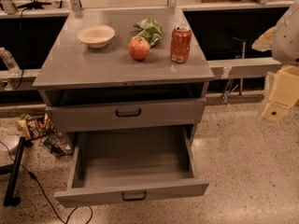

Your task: Place apple into middle drawer

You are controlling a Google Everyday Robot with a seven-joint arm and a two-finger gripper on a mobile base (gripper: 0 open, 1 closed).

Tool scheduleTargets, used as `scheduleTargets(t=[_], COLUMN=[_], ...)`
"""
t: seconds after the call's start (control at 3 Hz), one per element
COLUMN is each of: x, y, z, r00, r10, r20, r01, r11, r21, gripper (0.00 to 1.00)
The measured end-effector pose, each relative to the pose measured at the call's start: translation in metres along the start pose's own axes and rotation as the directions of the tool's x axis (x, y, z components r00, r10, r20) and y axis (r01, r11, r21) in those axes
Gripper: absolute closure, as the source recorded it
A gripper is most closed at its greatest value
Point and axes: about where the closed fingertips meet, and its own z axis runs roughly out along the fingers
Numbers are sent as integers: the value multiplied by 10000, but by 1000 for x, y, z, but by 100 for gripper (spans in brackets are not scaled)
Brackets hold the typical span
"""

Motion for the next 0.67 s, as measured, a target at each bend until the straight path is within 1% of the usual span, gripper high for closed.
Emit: scheduleTargets(t=[0.33,0.67], x=[-1,-18], y=[0,-6], z=[2,25], r00=[9999,9857], r10=[56,792], r20=[110,1487], r01=[-56,-747], r11=[10000,9966], r21=[-19,-362], gripper=[0,0])
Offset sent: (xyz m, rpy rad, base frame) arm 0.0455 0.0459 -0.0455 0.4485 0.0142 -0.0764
